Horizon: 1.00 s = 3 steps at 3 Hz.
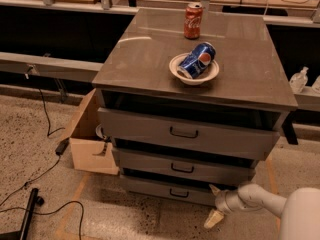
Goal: Open bottom drawer
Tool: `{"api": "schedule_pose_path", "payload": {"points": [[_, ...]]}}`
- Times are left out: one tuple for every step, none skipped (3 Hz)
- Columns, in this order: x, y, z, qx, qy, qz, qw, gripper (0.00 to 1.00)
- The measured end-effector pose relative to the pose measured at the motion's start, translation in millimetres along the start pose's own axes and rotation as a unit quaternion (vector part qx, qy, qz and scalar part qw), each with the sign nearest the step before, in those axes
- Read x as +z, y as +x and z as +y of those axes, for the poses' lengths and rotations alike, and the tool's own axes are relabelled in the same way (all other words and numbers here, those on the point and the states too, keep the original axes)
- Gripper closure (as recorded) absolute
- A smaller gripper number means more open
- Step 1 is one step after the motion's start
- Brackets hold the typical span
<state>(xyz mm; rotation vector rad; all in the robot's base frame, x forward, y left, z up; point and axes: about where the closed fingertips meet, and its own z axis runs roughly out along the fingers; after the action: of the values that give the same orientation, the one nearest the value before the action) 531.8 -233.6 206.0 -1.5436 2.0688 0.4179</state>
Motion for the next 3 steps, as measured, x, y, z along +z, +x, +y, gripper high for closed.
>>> {"api": "schedule_pose_path", "payload": {"points": [[8.8, 5.3, 0.3, -0.003, -0.002, 0.003, 1.0000, 0.15], [17.5, 5.7, 2.2, -0.005, -0.003, 0.001, 1.0000, 0.39], [21.0, 4.2, 4.0, -0.006, -0.006, -0.001, 1.0000, 0.62]]}}
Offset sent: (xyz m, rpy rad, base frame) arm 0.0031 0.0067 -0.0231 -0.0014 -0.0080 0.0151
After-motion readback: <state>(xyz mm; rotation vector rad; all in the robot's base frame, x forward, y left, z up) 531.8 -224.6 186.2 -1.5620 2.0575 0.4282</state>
